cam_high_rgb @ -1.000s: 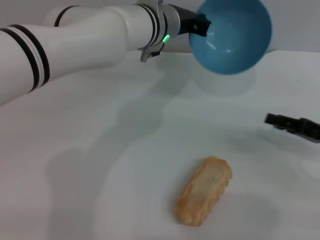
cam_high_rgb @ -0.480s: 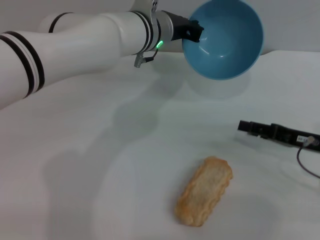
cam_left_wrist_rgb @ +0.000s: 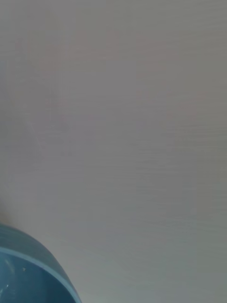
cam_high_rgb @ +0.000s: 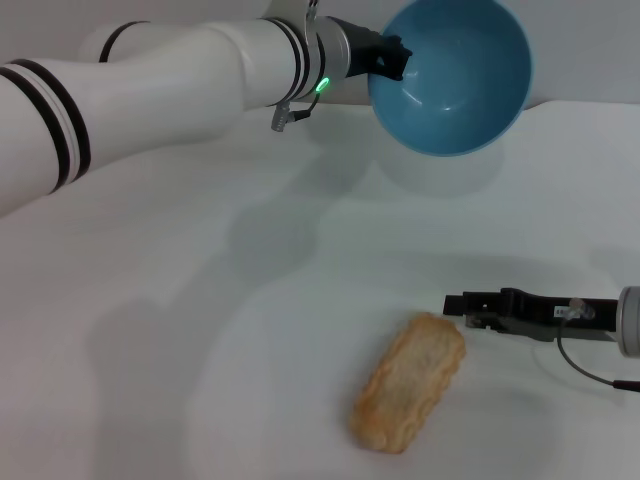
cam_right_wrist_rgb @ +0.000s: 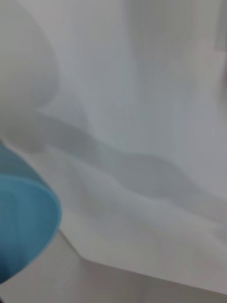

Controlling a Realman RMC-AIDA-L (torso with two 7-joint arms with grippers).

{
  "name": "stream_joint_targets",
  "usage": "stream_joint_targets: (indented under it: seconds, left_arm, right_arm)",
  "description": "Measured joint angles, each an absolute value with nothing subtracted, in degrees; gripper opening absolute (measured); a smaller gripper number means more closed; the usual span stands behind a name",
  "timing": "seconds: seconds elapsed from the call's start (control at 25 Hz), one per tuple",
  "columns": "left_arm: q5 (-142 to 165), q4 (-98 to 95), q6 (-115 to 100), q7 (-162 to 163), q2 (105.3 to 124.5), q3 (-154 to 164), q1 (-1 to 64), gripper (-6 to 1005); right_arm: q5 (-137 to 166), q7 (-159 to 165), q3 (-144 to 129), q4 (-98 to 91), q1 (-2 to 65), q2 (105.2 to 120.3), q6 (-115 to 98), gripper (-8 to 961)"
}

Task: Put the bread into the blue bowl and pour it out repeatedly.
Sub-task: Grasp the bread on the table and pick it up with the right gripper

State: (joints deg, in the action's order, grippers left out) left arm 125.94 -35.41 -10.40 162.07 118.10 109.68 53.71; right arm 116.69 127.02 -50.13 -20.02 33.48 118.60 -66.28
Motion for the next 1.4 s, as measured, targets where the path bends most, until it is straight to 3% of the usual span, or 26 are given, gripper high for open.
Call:
stream_joint_targets:
  seconds: [0.52,1.24,1.32,1.4]
  left_arm:
    - [126.02,-35.42,-10.23,162.07,118.27,110.20,53.39,-1]
    - [126.04,-35.18,-10.07,162.07,118.25,109.86,53.22,0]
    - [126.04,-35.10,-10.02,162.07,118.26,109.81,53.21,0]
    - [126.03,-35.05,-9.99,162.07,118.31,109.79,53.12,0]
  right_arm:
    - [116.76,131.47,-53.44,-14.18,37.74,118.87,-62.23,530]
    - [117.54,132.08,-55.94,-16.29,37.60,118.64,-63.45,510]
    - [117.31,130.93,-55.82,-17.16,37.34,118.65,-63.81,328]
    - [117.11,129.23,-55.79,-18.90,36.97,118.77,-64.49,307]
